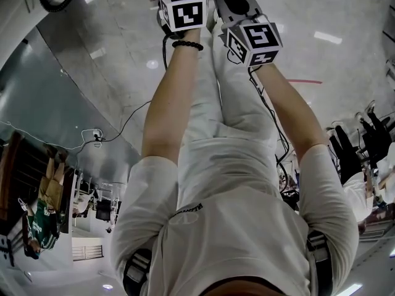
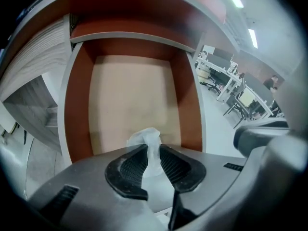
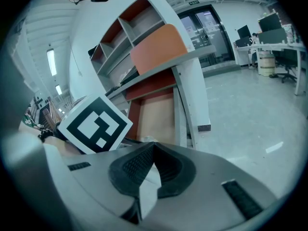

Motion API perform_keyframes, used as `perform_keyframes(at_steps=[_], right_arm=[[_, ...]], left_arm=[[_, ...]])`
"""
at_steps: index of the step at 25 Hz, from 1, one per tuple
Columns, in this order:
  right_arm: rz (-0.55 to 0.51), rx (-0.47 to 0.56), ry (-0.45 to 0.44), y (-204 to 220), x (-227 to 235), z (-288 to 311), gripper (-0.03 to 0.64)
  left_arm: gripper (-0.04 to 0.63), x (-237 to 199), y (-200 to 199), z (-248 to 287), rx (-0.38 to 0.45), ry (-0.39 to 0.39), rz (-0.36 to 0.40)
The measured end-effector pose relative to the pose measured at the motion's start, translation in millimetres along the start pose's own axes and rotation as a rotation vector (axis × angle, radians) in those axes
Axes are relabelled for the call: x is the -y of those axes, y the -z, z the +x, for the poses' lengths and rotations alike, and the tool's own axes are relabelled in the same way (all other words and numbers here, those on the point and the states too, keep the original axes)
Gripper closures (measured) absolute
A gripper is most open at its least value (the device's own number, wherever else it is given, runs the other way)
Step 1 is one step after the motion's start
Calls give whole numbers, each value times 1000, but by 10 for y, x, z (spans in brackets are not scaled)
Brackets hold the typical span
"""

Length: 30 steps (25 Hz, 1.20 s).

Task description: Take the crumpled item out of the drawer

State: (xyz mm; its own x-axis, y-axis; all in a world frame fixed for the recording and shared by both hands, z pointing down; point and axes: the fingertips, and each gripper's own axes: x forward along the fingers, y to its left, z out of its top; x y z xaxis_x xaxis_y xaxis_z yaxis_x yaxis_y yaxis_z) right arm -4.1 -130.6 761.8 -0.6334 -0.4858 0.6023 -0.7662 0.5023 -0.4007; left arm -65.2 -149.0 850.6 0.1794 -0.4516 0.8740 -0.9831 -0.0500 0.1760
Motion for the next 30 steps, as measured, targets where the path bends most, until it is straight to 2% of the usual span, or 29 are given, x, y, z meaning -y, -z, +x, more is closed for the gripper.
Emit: perform_keyframes(at_steps=[12,22,30], right_arm=[[6,0,14,-64,68,-23,615],[8,18,33,-63,3,-101,615],[3,52,50,-384,-94,-280,615]], left_arm=[[561,-3,-90,-63,26,9,-35],[571,-105,-9,-245,63,10,-56],[573,-141,-248,-661,121,19,-54]])
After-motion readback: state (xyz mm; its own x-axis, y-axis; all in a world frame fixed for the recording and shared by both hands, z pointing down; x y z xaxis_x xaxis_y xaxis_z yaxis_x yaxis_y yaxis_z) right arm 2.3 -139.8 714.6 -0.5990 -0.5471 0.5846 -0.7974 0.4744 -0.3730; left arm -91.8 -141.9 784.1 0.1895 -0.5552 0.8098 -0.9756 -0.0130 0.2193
